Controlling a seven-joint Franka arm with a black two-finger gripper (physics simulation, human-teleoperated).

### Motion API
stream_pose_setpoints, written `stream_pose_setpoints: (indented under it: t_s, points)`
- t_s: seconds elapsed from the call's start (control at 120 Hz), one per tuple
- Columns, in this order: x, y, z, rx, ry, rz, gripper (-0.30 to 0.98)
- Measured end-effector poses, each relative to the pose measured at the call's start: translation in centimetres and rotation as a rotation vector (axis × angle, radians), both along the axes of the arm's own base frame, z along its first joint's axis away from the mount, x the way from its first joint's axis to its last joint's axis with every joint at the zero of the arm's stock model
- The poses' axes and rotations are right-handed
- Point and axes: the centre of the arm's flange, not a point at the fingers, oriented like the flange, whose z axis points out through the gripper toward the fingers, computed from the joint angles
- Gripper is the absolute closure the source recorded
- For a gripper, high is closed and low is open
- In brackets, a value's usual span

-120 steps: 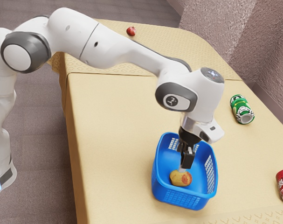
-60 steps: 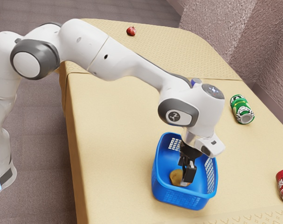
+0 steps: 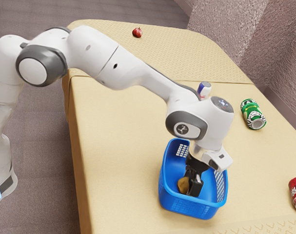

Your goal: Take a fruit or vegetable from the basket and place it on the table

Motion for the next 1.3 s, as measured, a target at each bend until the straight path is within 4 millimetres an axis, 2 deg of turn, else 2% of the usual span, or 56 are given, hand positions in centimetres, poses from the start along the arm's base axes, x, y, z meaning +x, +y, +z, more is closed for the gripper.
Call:
stream_pose_setpoints:
  t_s: [0.108, 0.217, 0.283, 0.367, 0.475, 0.517, 0.55, 0.608, 0.675, 0.75, 0.858, 0.942, 1.0, 1.05, 1.133, 1.217, 1.3]
  points:
    - [0.1, 0.1, 0.0, -0.001, -0.001, 0.003, 0.33]
    - [0.1, 0.2, 0.1, 0.001, -0.004, 0.005, 0.35]
    - [-0.1, 0.2, 1.2, -0.003, -0.017, 0.005, 0.35]
    - [-0.6, 0.6, 5.5, -0.017, -0.07, 0.006, 0.37]
    - [-0.3, 0.7, 14.1, -0.04, -0.18, 0.0, 0.4]
    - [-0.5, 0.5, 16.4, -0.037, -0.208, -0.009, 0.41]
    - [-0.9, -0.6, 17.7, -0.033, -0.225, -0.031, 0.41]
    - [-2.2, -3.6, 18.7, -0.024, -0.24, -0.086, 0.43]
    - [-3.4, -7.0, 19.2, -0.021, -0.257, -0.144, 0.44]
    - [-2.7, -10.4, 19.2, -0.021, -0.282, -0.186, 0.43]
    - [-2.0, -15.3, 16.9, -0.038, -0.27, -0.248, 0.44]
    - [-3.6, -19.3, 14.8, -0.048, -0.245, -0.319, 0.47]
    - [-5.0, -21.4, 14.2, -0.043, -0.244, -0.359, 0.48]
    - [-5.7, -22.3, 14.0, -0.036, -0.248, -0.376, 0.48]
    - [-6.0, -22.7, 14.0, -0.026, -0.257, -0.385, 0.49]
    - [-6.3, -23.0, 14.0, -0.022, -0.259, -0.393, 0.27]
    - [-6.4, -23.1, 14.0, -0.018, -0.26, -0.395, 0.15]
